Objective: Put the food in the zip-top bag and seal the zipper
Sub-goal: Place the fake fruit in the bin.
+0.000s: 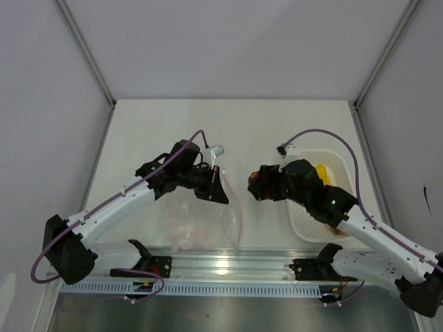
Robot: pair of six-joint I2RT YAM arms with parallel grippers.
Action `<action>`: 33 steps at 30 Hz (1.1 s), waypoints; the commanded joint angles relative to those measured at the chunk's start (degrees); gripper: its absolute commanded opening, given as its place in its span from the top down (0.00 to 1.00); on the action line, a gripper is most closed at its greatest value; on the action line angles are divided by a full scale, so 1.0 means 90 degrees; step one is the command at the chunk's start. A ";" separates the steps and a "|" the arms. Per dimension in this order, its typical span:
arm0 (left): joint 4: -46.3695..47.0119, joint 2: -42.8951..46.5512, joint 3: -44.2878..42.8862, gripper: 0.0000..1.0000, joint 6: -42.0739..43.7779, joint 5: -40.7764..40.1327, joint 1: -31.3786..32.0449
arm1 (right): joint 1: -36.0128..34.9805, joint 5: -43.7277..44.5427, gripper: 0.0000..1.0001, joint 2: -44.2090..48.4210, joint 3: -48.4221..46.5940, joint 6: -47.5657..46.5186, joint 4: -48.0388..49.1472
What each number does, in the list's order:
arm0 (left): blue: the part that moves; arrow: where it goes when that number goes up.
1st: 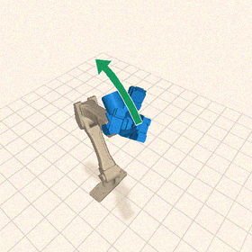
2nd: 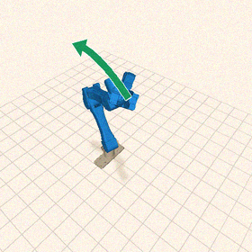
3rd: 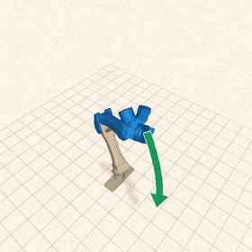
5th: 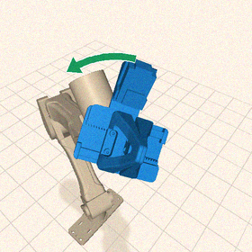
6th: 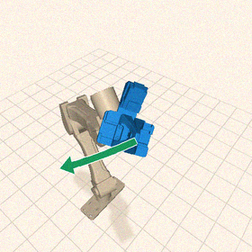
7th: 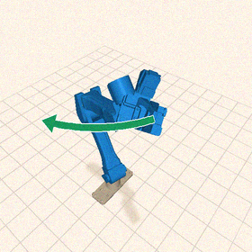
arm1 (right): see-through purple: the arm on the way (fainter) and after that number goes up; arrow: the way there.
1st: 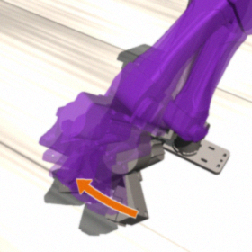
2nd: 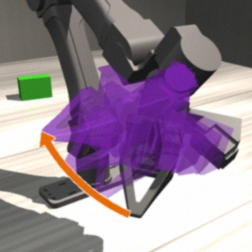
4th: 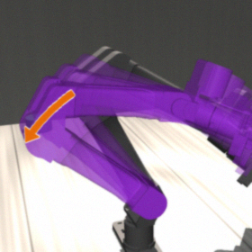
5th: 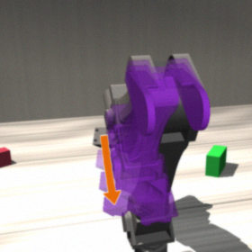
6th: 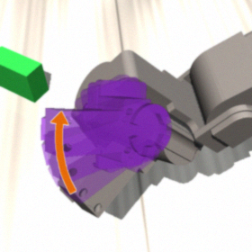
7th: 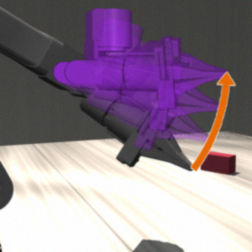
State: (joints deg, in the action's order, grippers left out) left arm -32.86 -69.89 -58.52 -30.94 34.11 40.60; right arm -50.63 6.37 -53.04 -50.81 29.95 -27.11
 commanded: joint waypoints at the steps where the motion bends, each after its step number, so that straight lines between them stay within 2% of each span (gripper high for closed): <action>1: -0.0128 -0.0105 -0.0207 0.99 0.0176 -0.0060 0.0040 | 0.1198 0.0815 0.73 0.0004 -0.0214 0.0507 -0.1261; 2: -0.0070 -0.0135 -0.0168 0.99 0.0137 -0.0011 0.0030 | 0.1589 0.0729 0.73 0.0024 -0.0166 0.0577 -0.1361; 3: 0.0037 -0.0174 -0.0177 1.00 0.0069 0.0038 0.0040 | 0.2424 0.0602 0.73 0.0043 -0.0020 0.0597 -0.1449; 7: 0.0272 -0.0252 -0.0138 0.99 -0.0049 0.0292 0.0040 | 0.3912 0.0328 0.74 0.0258 0.0439 0.0568 -0.1470; 10: 0.0302 -0.0320 -0.0206 0.99 -0.0049 0.0351 0.0040 | 0.4471 0.0152 0.71 0.0122 0.0761 0.0558 -0.1373; 16: 0.0350 -0.0457 -0.0362 0.99 -0.0058 0.0468 0.0049 | 0.4542 -0.0336 0.66 -0.0610 0.1357 0.0715 -0.0768; 20: 0.0477 -0.0594 -0.0450 0.99 -0.0136 0.0624 0.0050 | 0.4493 -0.0279 0.54 -0.0913 0.1573 0.0725 -0.0572; 24: 0.0643 -0.0828 -0.0577 0.99 -0.0263 0.0800 0.0050 | 0.4464 -0.0317 0.47 -0.1187 0.1670 0.0695 -0.0435; 25: 0.0663 -0.0886 -0.0674 0.99 -0.0283 0.0877 0.0050 | 0.4454 -0.0327 0.44 -0.1236 0.1680 0.0685 -0.0415; 29: 0.0712 -0.1170 -0.0860 0.99 -0.0312 0.0966 0.0050 | 0.4133 -0.0103 0.01 -0.1090 0.1525 0.0530 -0.0551; 33: 0.0605 -0.1443 -0.1085 0.99 -0.0254 0.0966 0.0050 | 0.3411 0.0442 0.01 -0.0671 0.0881 0.0168 -0.1096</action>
State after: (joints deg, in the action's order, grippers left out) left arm -28.38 -81.60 -64.82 -32.99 40.95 40.71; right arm -16.25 5.74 -62.70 -37.32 34.13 -34.87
